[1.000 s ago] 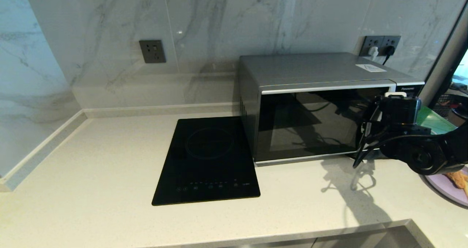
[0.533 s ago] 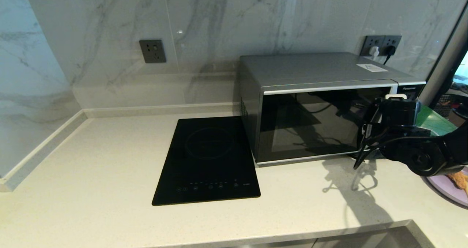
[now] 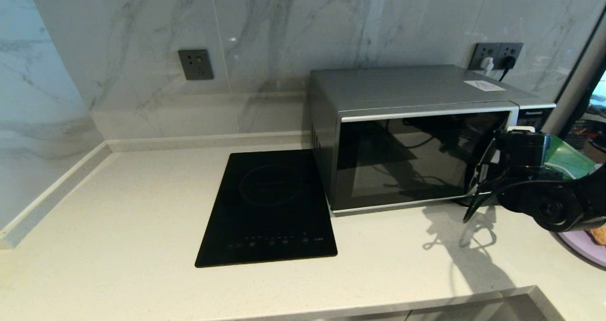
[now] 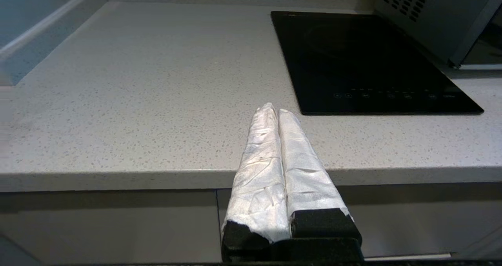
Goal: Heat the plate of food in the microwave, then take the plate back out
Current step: Open the microwave oven
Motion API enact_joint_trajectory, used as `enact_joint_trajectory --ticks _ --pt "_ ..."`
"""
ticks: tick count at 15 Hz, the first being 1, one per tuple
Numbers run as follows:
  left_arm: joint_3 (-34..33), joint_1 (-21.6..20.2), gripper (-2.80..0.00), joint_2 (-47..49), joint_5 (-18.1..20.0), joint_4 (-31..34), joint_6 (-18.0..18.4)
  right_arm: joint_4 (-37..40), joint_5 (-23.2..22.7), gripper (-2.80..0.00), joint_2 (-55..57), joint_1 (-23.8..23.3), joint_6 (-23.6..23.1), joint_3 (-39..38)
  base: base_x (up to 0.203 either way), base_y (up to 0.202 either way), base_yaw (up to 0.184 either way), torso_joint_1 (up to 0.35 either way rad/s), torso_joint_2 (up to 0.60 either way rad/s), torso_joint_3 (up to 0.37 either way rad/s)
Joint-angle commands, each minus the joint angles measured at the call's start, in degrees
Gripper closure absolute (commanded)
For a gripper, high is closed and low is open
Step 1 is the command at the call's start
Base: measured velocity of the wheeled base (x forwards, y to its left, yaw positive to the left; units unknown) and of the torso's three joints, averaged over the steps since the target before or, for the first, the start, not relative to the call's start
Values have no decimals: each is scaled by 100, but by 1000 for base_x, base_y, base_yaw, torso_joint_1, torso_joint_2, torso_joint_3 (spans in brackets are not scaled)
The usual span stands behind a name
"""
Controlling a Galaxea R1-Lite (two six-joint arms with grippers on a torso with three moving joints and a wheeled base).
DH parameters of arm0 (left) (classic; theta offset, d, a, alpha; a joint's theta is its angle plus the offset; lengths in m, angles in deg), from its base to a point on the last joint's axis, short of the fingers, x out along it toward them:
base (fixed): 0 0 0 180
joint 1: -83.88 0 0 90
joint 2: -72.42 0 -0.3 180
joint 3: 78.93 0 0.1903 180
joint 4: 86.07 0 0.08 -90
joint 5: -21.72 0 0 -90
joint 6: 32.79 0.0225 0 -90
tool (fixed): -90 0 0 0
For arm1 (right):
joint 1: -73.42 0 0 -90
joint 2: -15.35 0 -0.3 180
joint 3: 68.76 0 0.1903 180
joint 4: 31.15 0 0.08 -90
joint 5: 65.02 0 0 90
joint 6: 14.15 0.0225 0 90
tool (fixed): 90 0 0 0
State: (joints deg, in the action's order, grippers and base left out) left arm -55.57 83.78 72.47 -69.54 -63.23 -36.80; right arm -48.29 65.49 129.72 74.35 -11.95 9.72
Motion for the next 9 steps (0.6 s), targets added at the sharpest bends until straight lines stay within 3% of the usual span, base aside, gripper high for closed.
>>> enact_joint_trajectory --ticks 1,9 --pt "0 2 0 4 -6 0 -3 -18 10 -280 -177 13 0 -69 0 0 0 0 0 0" --pt "0 2 0 4 -6 0 -3 -282 10 -280 148 -12 -26 113 0 0 0 0 0 0"
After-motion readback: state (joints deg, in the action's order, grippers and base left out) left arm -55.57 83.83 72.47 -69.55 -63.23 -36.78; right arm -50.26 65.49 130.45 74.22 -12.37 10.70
